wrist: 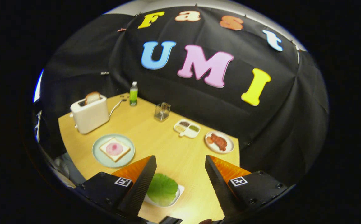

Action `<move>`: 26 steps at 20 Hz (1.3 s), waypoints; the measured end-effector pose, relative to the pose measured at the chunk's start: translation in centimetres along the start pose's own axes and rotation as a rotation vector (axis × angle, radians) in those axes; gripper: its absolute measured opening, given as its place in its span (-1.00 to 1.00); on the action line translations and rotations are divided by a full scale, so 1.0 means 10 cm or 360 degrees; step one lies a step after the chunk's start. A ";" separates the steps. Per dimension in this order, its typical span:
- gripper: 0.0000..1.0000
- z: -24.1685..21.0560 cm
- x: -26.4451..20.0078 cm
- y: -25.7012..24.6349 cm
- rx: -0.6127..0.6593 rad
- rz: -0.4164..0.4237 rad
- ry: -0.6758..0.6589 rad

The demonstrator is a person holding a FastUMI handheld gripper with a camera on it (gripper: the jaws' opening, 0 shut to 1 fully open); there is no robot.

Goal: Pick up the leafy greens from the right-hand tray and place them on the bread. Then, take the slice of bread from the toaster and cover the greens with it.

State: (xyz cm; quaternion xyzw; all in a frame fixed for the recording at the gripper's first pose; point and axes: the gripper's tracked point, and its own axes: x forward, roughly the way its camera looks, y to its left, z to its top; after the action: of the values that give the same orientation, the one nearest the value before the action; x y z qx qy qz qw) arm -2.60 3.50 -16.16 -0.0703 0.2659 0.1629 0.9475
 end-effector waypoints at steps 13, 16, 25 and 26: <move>0.45 -1.73 0.80 0.45 0.0102 0.0279 0.0724; 0.39 -1.84 0.89 0.46 0.0069 0.0287 0.0787; -0.87 -1.85 0.86 0.49 0.0189 0.0298 0.0786; -0.88 -1.83 0.86 0.46 0.0204 0.0267 0.0771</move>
State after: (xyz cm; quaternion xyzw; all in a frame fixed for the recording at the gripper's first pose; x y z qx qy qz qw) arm -6.07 6.07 -36.45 -0.0248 0.4997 0.2023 0.8419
